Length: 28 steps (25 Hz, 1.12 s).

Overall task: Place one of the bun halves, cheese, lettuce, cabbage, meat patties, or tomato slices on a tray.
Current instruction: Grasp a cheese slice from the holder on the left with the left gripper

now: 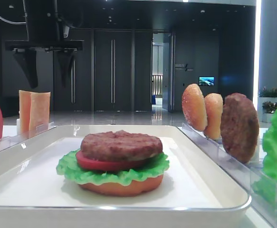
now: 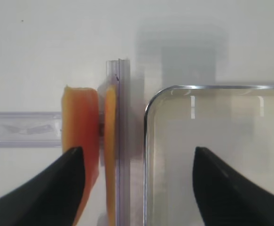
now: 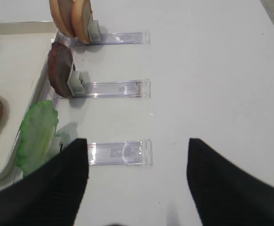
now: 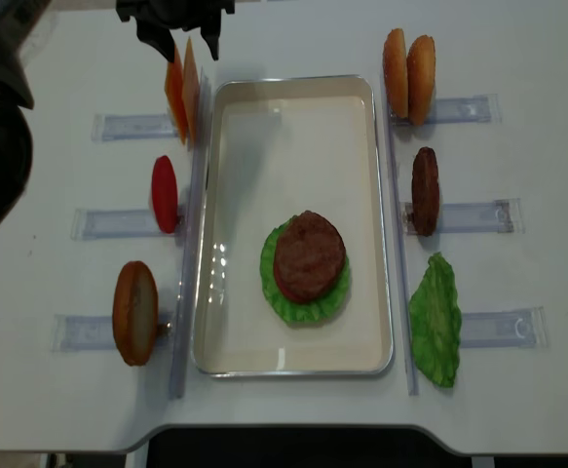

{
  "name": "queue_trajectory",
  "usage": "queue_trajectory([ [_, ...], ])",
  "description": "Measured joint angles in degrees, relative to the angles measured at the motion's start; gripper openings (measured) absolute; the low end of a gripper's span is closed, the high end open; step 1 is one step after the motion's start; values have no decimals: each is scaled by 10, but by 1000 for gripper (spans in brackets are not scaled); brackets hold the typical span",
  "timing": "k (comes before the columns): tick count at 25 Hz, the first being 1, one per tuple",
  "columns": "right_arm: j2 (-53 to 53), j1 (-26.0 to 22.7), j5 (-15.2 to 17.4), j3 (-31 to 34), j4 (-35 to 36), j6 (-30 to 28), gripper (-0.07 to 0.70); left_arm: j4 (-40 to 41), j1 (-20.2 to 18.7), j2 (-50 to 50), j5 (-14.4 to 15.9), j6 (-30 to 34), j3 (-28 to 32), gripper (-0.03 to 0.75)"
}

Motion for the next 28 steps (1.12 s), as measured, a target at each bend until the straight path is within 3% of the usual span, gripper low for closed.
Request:
queue_trajectory([
  [19,0,0,0,0,0,0,434,-9,0,35,-11,-3,0,540],
  [28,0,0,0,0,1,0,434,-5,0,35,15,5,0,437],
])
